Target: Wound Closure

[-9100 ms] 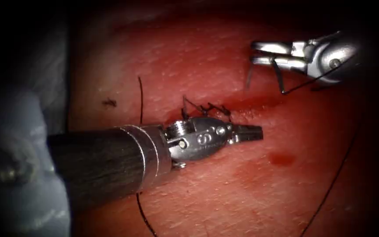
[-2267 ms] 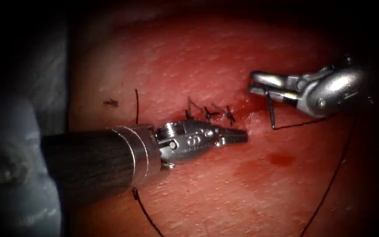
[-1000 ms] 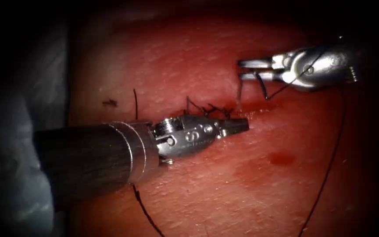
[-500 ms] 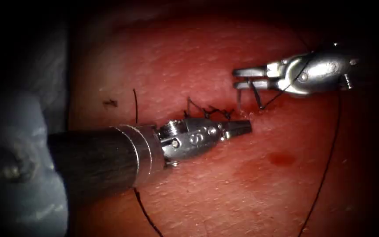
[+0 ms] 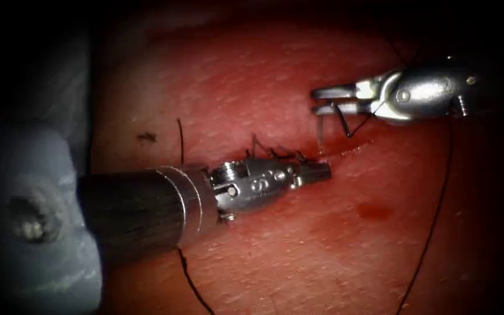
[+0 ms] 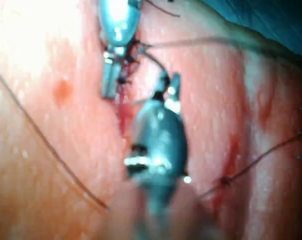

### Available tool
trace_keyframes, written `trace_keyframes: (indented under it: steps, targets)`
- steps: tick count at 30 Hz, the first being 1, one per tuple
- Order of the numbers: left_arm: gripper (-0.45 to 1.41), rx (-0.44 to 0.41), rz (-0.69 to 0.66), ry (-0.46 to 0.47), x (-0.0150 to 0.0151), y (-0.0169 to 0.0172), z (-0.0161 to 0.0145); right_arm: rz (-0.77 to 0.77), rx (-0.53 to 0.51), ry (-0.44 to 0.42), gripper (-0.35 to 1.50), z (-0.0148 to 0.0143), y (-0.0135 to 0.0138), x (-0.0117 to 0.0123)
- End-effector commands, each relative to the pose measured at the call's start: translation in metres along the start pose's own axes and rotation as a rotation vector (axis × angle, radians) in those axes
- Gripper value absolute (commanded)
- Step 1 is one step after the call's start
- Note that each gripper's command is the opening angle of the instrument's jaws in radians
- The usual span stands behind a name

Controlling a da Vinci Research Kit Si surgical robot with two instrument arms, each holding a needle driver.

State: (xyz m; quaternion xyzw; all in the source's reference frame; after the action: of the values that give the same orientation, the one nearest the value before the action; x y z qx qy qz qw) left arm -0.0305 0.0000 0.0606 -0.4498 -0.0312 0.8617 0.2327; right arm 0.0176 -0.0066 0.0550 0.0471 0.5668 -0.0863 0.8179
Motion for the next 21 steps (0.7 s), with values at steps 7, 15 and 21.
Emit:
trace_keyframes:
  steps: [7, 15, 21]
  targets:
    - [-0.23, -0.038, -0.007, -0.043, -0.001, 0.0007, 0.0009, 0.02, 0.016, -0.01, -0.35, 0.0011, -0.0004, -0.0003]
    - [-0.21, -0.04, 0.018, -0.12, -0.0036, 0.0002, 0.0017, 0.14, 0.063, -0.058, -0.35, 0.0018, 0.0003, -0.0006]
    - [-0.2, -0.046, 0.025, -0.142, -0.0041, 0.0003, 0.0018, 0.261, 0.12, -0.109, -0.35, 0.0024, 0.0007, -0.0015]
